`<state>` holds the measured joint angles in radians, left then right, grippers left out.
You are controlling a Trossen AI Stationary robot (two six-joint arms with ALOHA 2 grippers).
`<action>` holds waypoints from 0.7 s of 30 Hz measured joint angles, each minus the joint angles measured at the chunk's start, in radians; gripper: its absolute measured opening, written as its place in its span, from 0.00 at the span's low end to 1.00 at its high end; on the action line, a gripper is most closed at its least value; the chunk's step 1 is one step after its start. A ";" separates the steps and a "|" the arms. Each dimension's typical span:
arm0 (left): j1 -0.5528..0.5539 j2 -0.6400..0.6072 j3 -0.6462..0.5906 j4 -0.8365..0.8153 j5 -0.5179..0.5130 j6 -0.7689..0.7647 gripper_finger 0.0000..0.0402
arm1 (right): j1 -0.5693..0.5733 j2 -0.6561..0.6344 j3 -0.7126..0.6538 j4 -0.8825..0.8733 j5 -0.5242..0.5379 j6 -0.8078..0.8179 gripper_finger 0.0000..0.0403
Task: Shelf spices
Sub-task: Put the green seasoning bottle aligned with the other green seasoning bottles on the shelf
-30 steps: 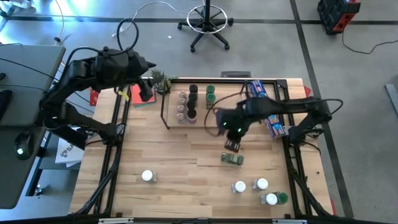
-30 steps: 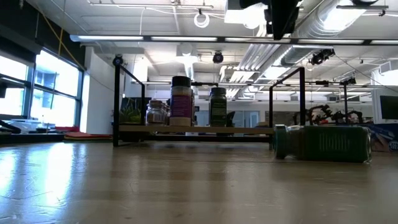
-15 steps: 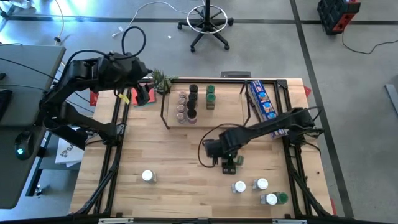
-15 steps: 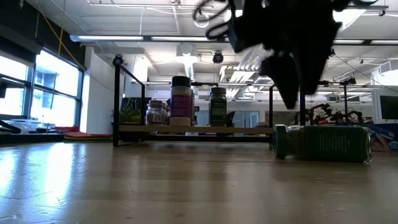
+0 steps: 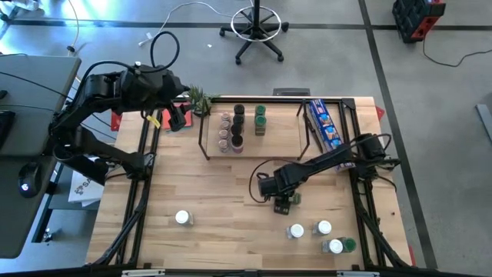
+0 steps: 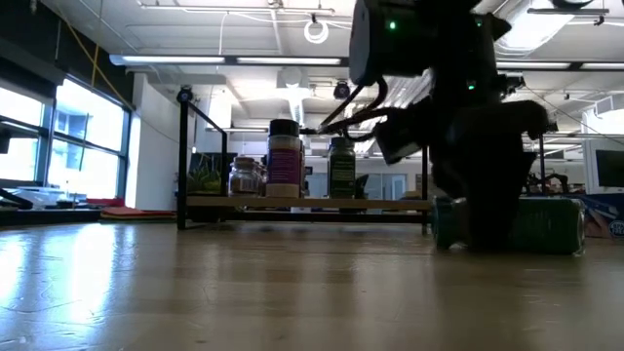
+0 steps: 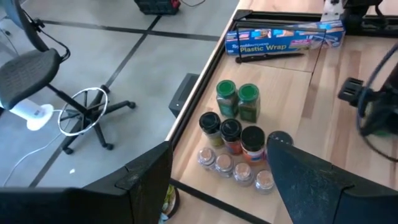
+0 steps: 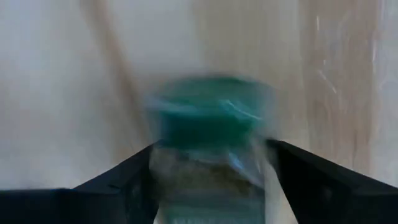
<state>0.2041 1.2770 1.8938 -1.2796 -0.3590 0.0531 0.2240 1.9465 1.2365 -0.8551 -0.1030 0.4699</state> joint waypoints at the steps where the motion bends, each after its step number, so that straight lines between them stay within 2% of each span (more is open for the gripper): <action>1: 0.000 0.000 0.000 0.000 0.000 -0.006 0.64 | -0.004 0.005 -0.009 0.006 -0.004 0.024 0.67; 3: 0.000 0.000 0.000 0.000 0.002 -0.016 0.64 | -0.011 0.009 -0.020 0.020 -0.015 0.044 0.61; 6: 0.000 0.000 0.000 0.009 0.008 -0.023 0.64 | -0.027 0.003 -0.012 0.022 -0.018 0.038 0.46; 10: 0.000 -0.002 0.000 0.053 0.068 -0.021 0.64 | -0.070 -0.058 0.056 0.007 -0.047 -0.025 0.45; 16: 0.000 -0.002 0.000 0.167 0.240 0.027 0.64 | -0.164 -0.252 0.204 -0.049 -0.195 -0.079 0.45; 21: 0.000 -0.002 0.000 0.249 0.332 0.086 0.64 | -0.295 -0.401 0.296 0.185 -0.398 -0.021 0.45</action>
<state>0.2039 1.2751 1.8938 -1.0307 -0.0267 0.1391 -0.0706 1.5460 1.5330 -0.6699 -0.5014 0.4490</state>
